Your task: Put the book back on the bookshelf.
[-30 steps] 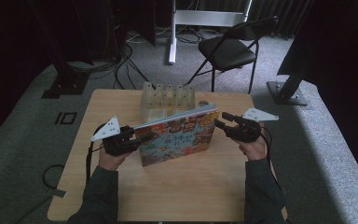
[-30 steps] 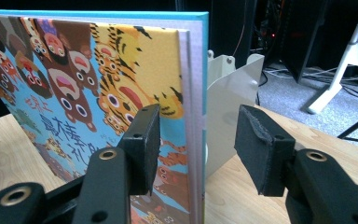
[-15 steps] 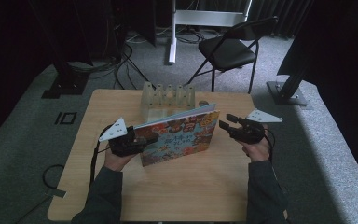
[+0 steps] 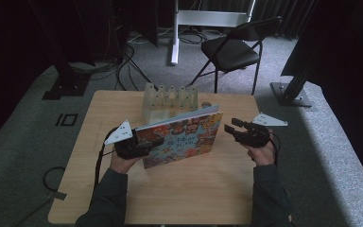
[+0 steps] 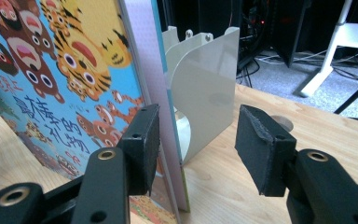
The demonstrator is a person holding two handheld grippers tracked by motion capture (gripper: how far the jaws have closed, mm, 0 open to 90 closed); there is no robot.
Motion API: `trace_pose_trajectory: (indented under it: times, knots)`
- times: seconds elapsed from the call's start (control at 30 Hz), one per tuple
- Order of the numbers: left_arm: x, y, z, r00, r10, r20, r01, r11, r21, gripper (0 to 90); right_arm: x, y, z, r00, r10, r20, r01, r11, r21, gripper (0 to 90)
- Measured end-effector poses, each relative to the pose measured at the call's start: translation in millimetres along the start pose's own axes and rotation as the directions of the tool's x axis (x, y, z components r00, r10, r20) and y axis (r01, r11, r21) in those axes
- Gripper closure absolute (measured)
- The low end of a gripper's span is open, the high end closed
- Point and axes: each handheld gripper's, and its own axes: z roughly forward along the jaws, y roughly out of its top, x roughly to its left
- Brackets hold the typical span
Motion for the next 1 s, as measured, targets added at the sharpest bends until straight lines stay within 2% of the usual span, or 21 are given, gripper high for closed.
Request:
trace_pose_trajectory:
  times: [0.3,0.47,0.63,1.0]
  knots:
    - [-1.3,-4.1,5.2,0.9999,-0.011,-0.013,0.011,0.9999,0.007,44.6,-4.8,-11.3,1.3,0.9998,0.02,-0.003,-0.02,0.9996,0.02,47.6]
    - [-1.4,-6.4,9.9,0.9993,-0.027,-0.024,0.028,0.9994,0.021,43.9,-7.7,-17.5,-0.2,0.9993,0.038,-0.001,-0.038,0.999,0.025,47.4]
    - [-2.0,-7.9,11.7,0.9995,-0.02,-0.024,0.021,0.9993,0.03,44.3,-10.7,-23.1,-1.4,0.9987,0.05,0.004,-0.05,0.9983,0.03,47.4]
    - [0.7,-10.4,12.9,0.9995,-0.03,-0.014,0.03,0.9992,0.026,61.1,-16.5,-36.4,-3.1,0.9968,0.078,0.016,-0.079,0.9959,0.043,47.4]
